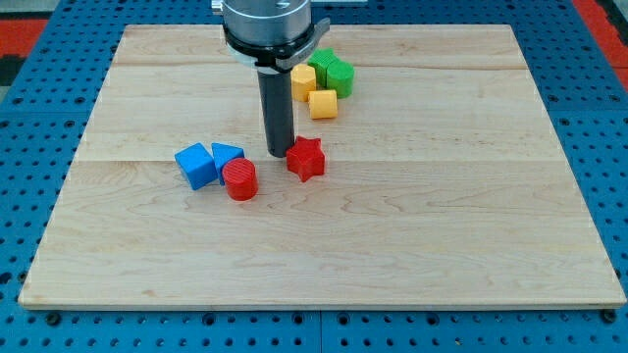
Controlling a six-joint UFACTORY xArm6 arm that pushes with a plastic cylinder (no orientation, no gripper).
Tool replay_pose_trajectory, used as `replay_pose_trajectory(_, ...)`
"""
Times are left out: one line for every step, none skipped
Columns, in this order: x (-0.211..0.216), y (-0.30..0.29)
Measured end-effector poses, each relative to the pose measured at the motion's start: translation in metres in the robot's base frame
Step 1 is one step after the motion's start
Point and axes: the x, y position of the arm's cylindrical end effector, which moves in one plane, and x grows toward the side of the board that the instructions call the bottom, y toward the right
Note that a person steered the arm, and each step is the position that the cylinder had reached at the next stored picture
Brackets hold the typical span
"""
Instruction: Place the red circle to the left of the red star
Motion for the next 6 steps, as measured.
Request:
replay_pose_trajectory(0.000,-0.007)
replay_pose_trajectory(0.013,-0.033)
replay_pose_trajectory(0.020,-0.064)
replay_pose_trajectory(0.035,-0.076)
replay_pose_trajectory(0.063,-0.077)
replay_pose_trajectory(0.089,-0.082)
